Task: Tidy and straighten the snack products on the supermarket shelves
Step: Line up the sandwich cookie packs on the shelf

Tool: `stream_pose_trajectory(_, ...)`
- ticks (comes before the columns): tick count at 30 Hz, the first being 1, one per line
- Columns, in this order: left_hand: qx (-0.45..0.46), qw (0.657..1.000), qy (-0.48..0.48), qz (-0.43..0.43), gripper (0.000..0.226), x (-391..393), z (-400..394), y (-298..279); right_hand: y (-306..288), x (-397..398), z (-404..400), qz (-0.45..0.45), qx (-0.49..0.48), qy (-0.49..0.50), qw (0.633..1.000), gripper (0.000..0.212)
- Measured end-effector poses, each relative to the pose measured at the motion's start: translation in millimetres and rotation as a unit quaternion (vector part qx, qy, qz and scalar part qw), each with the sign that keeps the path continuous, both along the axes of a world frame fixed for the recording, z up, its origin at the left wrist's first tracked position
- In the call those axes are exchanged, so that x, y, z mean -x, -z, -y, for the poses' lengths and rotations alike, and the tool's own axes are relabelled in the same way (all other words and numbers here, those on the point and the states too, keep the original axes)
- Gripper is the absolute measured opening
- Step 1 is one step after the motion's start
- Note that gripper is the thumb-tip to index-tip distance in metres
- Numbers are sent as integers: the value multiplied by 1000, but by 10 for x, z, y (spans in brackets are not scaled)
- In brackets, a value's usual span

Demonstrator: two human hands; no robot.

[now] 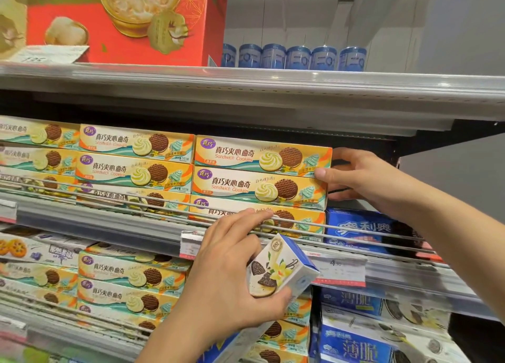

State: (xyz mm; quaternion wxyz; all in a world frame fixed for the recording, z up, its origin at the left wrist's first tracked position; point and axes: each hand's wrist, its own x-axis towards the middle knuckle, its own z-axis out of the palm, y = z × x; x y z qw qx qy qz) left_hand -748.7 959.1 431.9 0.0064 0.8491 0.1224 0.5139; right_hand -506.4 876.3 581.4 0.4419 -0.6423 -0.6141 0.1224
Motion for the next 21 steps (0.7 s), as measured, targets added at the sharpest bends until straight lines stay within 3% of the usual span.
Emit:
stream_pose_trajectory(8, 6, 1000, -3, -8, 40, 16, 25, 2, 8, 21, 26, -4, -8, -3, 1000, 63)
stream_pose_trajectory(17, 14, 1000, -5, -11, 41, 7, 27, 1, 56, 106, 82, 2, -31, 26, 999, 48)
stream_pose_trajectory(21, 14, 1000, -1, -9, 38, 3, 46, -12, 80, 157, 115, 15, -44, 40, 998, 52)
